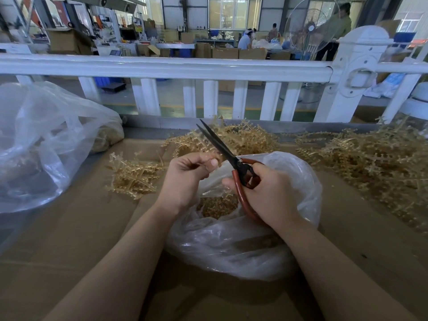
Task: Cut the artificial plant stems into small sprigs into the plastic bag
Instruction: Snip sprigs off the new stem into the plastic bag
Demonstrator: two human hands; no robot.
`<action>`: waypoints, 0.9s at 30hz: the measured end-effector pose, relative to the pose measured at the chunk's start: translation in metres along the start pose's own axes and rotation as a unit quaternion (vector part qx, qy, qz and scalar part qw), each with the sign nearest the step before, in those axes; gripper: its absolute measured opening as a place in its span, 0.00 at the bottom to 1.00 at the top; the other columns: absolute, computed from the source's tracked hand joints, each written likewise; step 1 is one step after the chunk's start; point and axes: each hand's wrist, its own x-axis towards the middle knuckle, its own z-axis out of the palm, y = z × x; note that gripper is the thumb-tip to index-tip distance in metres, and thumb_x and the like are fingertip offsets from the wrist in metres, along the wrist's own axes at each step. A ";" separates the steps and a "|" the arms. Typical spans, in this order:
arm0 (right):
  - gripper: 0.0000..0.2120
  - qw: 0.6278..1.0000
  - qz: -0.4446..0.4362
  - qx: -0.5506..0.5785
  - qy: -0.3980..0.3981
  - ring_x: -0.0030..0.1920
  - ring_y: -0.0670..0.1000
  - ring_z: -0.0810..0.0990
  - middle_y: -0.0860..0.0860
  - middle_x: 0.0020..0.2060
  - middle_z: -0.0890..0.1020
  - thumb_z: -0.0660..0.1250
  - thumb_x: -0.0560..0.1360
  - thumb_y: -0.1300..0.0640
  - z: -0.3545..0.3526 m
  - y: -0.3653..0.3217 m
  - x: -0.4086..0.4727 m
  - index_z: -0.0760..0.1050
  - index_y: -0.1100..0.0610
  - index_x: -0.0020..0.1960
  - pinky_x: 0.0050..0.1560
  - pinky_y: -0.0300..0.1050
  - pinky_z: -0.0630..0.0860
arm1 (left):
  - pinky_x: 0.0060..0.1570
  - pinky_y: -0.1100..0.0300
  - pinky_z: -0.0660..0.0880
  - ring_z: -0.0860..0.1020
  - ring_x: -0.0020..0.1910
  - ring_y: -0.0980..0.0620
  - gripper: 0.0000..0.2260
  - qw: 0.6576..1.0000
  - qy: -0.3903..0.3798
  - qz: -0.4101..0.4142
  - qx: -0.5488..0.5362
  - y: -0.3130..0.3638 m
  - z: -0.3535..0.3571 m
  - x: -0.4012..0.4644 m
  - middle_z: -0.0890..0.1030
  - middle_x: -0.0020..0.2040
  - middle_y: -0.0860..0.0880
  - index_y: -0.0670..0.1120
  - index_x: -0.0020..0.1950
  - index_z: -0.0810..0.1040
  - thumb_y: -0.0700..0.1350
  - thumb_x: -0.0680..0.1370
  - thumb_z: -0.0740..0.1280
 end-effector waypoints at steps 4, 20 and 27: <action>0.21 0.989 0.076 0.101 -0.070 0.38 0.42 0.83 0.43 0.35 0.84 0.71 0.68 0.33 0.000 -0.002 0.004 0.83 0.49 0.48 0.40 0.41 0.80 | 0.46 0.58 0.80 0.83 0.45 0.49 0.06 0.997 -0.061 -0.041 0.022 -0.002 0.004 -0.002 0.86 0.46 0.43 0.39 0.49 0.85 0.33 0.76 0.69; 0.07 0.979 0.106 0.166 -0.054 0.33 0.41 0.82 0.41 0.33 0.84 0.73 0.76 0.54 0.001 -0.002 0.008 0.78 0.44 0.42 0.34 0.34 0.77 | 0.43 0.62 0.79 0.80 0.40 0.53 0.16 0.994 -0.086 -0.059 0.009 0.001 0.002 -0.001 0.83 0.42 0.44 0.34 0.48 0.80 0.44 0.68 0.75; 0.06 0.984 0.086 0.148 -0.042 0.33 0.41 0.82 0.40 0.33 0.83 0.73 0.76 0.55 0.000 -0.001 0.006 0.78 0.47 0.42 0.34 0.33 0.75 | 0.36 0.67 0.75 0.77 0.33 0.58 0.07 0.997 -0.058 -0.055 0.009 0.007 0.004 -0.003 0.81 0.34 0.50 0.42 0.40 0.79 0.45 0.71 0.73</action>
